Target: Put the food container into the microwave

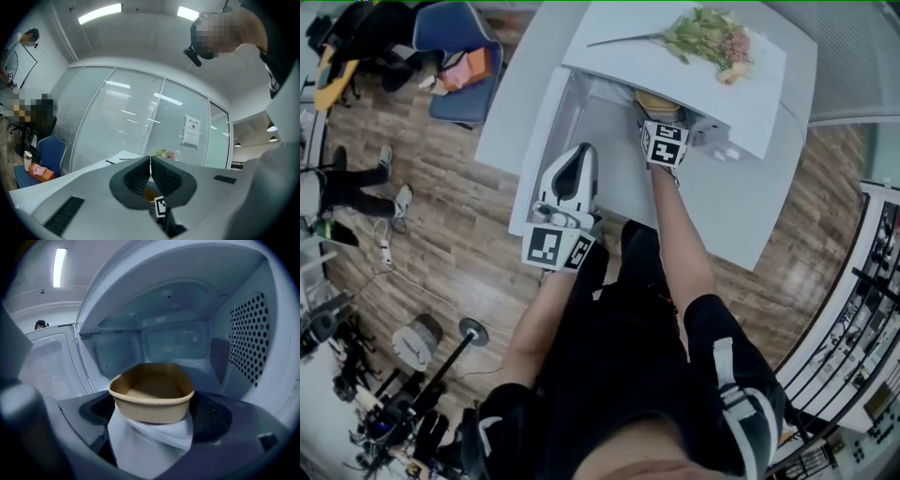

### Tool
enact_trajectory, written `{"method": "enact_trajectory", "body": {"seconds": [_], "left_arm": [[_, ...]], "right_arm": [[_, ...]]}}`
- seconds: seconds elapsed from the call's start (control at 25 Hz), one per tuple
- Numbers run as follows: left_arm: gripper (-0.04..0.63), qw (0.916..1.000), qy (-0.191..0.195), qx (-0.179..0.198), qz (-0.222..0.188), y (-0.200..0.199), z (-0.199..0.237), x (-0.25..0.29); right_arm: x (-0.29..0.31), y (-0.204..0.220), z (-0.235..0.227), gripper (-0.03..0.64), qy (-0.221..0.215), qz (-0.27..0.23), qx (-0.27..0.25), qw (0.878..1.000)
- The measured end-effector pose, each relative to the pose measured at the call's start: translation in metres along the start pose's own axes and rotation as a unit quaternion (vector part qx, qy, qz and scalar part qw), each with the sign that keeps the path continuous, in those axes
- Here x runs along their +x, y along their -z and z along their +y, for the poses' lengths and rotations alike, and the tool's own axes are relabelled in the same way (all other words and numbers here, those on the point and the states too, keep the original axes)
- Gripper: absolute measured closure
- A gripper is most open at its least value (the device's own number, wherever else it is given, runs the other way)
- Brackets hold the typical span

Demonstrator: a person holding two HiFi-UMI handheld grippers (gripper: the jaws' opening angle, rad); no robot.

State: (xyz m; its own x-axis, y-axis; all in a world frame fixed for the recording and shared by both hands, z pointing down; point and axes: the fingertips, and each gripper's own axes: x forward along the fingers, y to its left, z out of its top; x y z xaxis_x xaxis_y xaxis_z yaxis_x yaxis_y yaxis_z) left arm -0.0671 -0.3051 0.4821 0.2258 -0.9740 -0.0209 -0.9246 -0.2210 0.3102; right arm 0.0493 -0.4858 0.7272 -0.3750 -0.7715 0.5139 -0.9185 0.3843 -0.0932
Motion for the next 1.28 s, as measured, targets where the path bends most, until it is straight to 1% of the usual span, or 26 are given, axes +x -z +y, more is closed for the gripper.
{"method": "enact_trajectory", "body": {"seconds": [0.32, 0.52, 0.64, 0.76, 0.88, 1.0, 1.12, 1.2, 1.28], "left_arm": [[0.568, 1.0000, -0.005, -0.004, 0.003, 0.006, 0.004, 0.001], [0.568, 1.0000, 0.000, -0.006, 0.005, 0.007, 0.004, -0.001], [0.568, 1.0000, 0.003, -0.006, 0.006, 0.007, 0.005, -0.004], [0.568, 0.9999, 0.006, -0.006, 0.009, 0.008, 0.005, -0.009], [0.568, 0.9999, 0.009, -0.006, 0.009, 0.007, 0.004, -0.013], [0.568, 0.9998, 0.015, -0.009, 0.005, 0.002, 0.001, -0.020], [0.568, 0.9995, 0.028, -0.013, -0.003, -0.010, -0.004, -0.030], [0.568, 0.9991, 0.037, -0.018, -0.009, -0.021, -0.009, -0.041], [0.568, 0.9985, 0.047, -0.023, -0.017, -0.032, -0.015, -0.053]], "right_arm": [[0.024, 0.004, -0.002, 0.117, 0.000, 0.015, -0.005, 1.000], [0.024, 0.012, -0.006, 0.115, 0.007, 0.026, 0.001, 1.000], [0.024, 0.019, -0.005, 0.100, 0.003, 0.038, 0.009, 0.999], [0.023, 0.021, -0.003, 0.086, -0.001, 0.040, 0.003, 0.999], [0.018, 0.021, -0.002, 0.081, 0.006, 0.039, 0.001, 0.999], [0.005, 0.022, 0.000, 0.081, 0.019, 0.033, -0.007, 0.999], [-0.022, 0.018, 0.011, 0.083, 0.029, 0.021, -0.029, 0.999], [-0.050, 0.018, 0.025, 0.085, 0.023, 0.014, -0.044, 0.999], [-0.084, 0.019, 0.040, 0.094, 0.011, 0.009, -0.039, 0.999]]}}
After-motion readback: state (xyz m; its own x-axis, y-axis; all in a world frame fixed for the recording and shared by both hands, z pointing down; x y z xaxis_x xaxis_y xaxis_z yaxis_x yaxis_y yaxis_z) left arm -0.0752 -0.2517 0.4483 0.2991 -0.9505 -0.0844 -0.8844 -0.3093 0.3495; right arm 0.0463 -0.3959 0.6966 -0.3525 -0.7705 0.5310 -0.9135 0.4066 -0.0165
